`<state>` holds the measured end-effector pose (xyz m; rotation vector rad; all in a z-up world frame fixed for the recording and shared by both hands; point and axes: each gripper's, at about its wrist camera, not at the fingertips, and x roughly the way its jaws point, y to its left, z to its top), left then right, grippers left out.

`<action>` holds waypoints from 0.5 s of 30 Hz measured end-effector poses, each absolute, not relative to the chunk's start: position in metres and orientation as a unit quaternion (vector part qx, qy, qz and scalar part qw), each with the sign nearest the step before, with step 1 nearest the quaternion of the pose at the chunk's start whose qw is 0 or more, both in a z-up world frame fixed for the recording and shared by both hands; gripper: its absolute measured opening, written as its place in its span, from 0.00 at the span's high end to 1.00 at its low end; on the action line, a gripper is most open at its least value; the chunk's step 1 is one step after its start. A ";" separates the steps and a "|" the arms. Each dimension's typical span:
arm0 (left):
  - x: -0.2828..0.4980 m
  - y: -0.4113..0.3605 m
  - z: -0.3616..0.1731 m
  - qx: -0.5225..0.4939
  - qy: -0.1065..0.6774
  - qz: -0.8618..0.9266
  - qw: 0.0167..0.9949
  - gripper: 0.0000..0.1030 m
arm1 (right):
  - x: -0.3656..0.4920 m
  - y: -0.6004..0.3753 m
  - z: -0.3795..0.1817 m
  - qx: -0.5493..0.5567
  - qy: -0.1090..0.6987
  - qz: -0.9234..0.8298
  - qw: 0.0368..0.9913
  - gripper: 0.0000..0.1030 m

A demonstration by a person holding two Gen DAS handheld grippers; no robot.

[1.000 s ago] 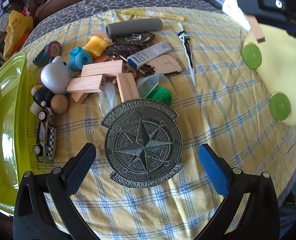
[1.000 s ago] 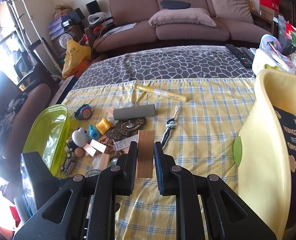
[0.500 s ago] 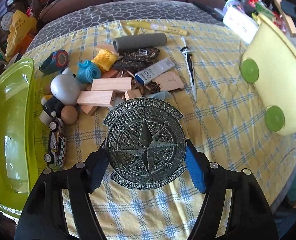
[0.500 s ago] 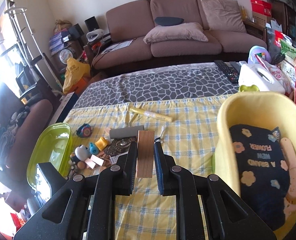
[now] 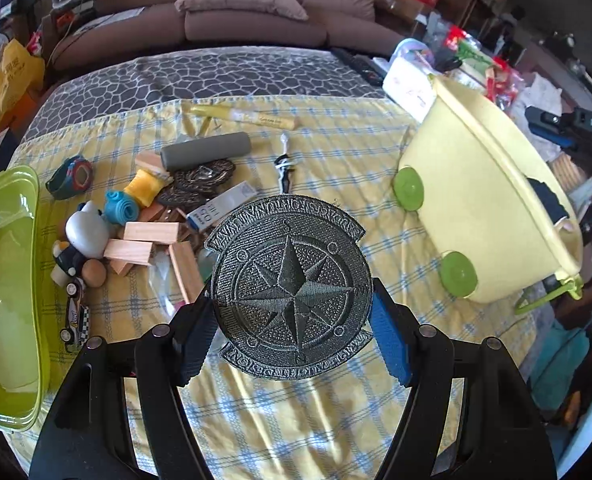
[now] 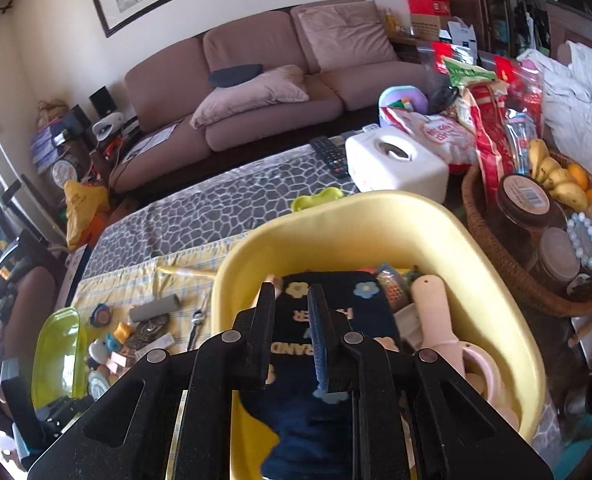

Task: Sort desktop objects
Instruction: 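Carry the medallion and wooden block into the yellow basin and open both grippers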

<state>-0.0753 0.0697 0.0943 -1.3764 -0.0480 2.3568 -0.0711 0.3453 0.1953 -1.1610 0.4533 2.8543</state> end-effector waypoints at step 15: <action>-0.090 0.211 0.184 -0.444 0.027 0.839 0.314 0.34 | -0.052 0.398 0.196 -0.373 0.172 0.911 0.039 0.64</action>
